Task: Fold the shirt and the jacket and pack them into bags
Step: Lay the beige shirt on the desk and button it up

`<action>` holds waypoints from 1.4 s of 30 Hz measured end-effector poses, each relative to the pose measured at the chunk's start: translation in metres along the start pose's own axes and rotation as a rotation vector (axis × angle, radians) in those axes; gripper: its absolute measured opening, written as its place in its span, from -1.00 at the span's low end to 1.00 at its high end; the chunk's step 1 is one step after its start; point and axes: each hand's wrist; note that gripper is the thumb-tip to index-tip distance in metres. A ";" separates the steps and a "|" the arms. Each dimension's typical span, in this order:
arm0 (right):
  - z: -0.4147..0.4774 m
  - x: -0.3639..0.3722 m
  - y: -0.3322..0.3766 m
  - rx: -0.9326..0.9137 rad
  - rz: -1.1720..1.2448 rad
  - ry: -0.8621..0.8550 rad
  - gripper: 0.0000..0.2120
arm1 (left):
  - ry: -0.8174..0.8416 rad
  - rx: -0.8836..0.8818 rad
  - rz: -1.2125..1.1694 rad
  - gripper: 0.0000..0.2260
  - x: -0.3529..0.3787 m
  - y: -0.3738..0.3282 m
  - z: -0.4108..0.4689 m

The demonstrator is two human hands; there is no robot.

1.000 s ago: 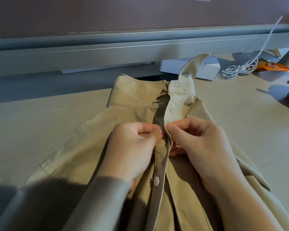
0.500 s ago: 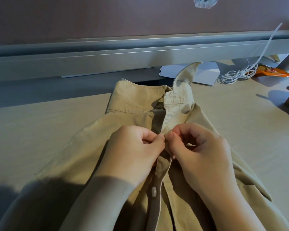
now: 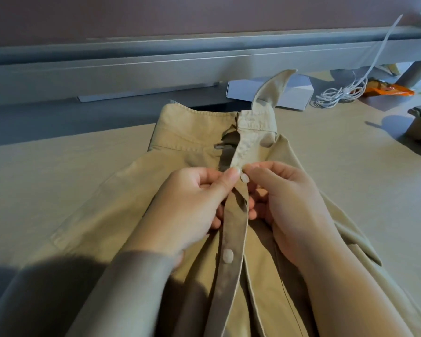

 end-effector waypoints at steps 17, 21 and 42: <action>-0.104 0.000 -0.010 -0.192 -0.907 0.083 -0.80 | -0.069 0.017 0.329 -0.69 -0.010 0.030 -0.072; -0.091 -0.005 -0.015 -0.213 -0.963 0.128 -0.68 | -0.099 0.020 0.169 -0.74 -0.015 0.040 -0.075; -0.096 -0.041 -0.001 0.357 0.483 0.270 -0.71 | -0.139 0.145 -0.040 -0.80 0.017 0.019 -0.087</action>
Point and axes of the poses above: each hand's wrist, its own z-axis towards the middle knuckle, its own x-axis out of the palm, y = z × x, and after that the axes turned 3 degrees about -y, right-handed
